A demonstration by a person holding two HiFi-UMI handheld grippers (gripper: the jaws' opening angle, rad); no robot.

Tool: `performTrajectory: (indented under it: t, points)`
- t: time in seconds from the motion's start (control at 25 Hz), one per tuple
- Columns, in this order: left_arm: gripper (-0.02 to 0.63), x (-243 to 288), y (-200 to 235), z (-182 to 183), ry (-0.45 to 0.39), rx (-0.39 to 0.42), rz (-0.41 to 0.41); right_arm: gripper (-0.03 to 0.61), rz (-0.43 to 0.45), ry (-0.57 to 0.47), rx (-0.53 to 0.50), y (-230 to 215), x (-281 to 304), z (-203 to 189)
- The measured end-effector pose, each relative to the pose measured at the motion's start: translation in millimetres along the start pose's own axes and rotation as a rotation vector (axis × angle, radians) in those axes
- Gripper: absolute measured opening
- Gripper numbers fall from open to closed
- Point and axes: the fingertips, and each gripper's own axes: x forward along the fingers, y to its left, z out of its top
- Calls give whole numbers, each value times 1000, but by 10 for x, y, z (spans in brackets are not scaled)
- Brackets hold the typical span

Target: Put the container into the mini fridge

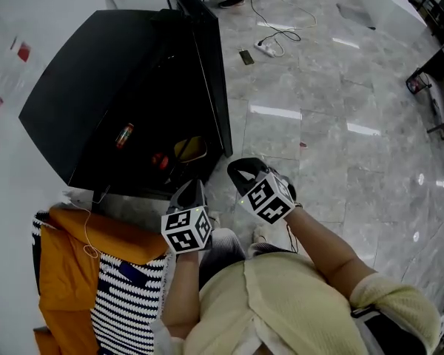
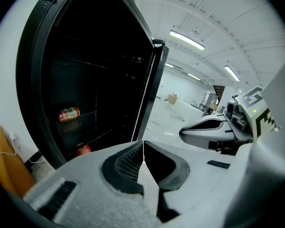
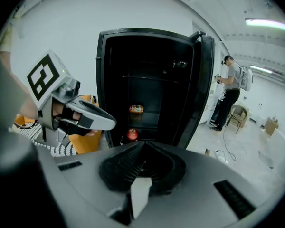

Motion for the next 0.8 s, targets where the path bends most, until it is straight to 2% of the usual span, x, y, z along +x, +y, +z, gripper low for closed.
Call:
performTrajectory:
  t: [0.28,0.52,0.8]
  points:
    - [25,-219,-3,33,-23,18,27,29,-8,-35,23,46,-189,95]
    - [25,-370,-19,46,-46,27,45,29,16,-72,116,124,-316,119]
    - [25,-470,-65,25,-66,26,68,28,26,-100,136,127,-424,131]
